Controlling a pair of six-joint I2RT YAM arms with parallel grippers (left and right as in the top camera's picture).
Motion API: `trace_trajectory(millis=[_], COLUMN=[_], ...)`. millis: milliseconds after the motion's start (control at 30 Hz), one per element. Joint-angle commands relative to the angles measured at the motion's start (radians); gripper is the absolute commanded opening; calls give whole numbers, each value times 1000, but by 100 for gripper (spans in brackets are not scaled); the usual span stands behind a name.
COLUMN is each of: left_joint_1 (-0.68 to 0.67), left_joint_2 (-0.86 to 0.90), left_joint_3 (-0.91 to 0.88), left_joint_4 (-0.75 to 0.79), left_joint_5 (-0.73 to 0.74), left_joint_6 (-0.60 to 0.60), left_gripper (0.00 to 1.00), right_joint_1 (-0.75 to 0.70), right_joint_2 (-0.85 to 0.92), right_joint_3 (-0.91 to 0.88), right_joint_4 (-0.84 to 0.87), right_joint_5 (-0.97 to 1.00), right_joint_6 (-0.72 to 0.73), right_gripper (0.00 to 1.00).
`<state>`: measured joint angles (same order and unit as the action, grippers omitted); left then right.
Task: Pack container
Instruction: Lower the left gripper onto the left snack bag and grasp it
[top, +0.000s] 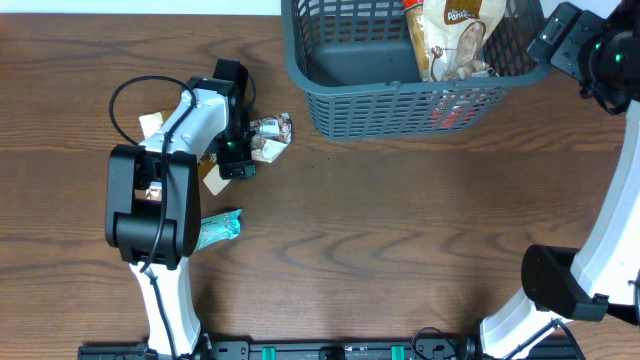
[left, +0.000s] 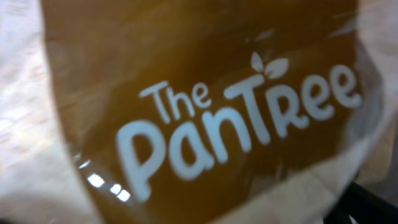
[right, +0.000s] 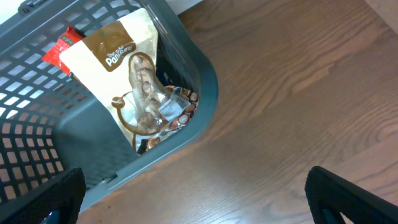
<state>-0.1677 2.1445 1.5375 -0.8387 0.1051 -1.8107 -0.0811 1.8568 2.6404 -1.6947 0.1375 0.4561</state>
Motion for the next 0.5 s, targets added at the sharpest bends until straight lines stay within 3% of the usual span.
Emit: trace_trajectory(millis=[0,67,200,233,467], left_joint_1=[2,2,2,2,2], left_joint_2=[42,43,43,43,39], left_joint_3=[5,5,5,5,7], left_joint_4=[-12,-12,-11,-11,-11], left_joint_5=[22,22,27,30,73], left_joint_6=[0,4,19,27,188], left_gripper=[94,77,13,6,6], right_joint_1=[-3,-3,-3,-3,-3], right_joint_2=[-3,-3,-3,-3,-3], right_joint_3=[-4,-4,-4,-4,-4], right_joint_4=[-3,-3,-3,-3,-3], right_joint_5=[0,0,0,0,0], right_joint_6=[7,7,7,7,7], right_gripper=[99,99,99,99,99])
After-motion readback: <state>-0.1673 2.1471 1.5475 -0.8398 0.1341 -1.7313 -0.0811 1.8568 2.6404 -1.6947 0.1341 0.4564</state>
